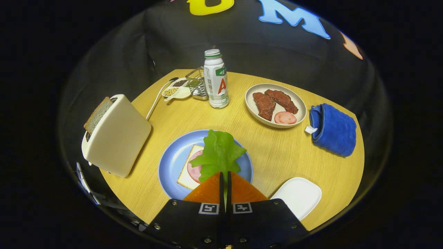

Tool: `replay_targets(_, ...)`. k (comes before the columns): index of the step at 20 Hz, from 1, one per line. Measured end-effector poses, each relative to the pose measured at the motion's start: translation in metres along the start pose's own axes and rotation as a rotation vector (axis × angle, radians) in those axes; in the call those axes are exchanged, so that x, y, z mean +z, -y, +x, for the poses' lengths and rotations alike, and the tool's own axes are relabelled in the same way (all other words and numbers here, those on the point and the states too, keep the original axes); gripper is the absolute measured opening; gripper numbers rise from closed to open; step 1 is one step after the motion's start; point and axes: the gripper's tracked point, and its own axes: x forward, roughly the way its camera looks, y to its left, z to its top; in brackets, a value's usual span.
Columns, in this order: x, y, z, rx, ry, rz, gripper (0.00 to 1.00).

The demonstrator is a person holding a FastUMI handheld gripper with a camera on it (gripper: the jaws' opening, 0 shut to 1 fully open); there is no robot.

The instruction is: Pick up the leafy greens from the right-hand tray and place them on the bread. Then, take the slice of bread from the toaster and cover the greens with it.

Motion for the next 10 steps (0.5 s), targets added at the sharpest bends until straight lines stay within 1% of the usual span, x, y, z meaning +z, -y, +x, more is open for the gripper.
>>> replay_targets(7,0.010,-0.014,0.020,-0.041,-0.003,-0.025,0.01)
replay_targets(8,0.012,-0.014,0.023,-0.043,0.002,-0.030,0.01)
replay_targets(10,0.010,-0.024,0.026,-0.019,-0.003,-0.020,0.02)
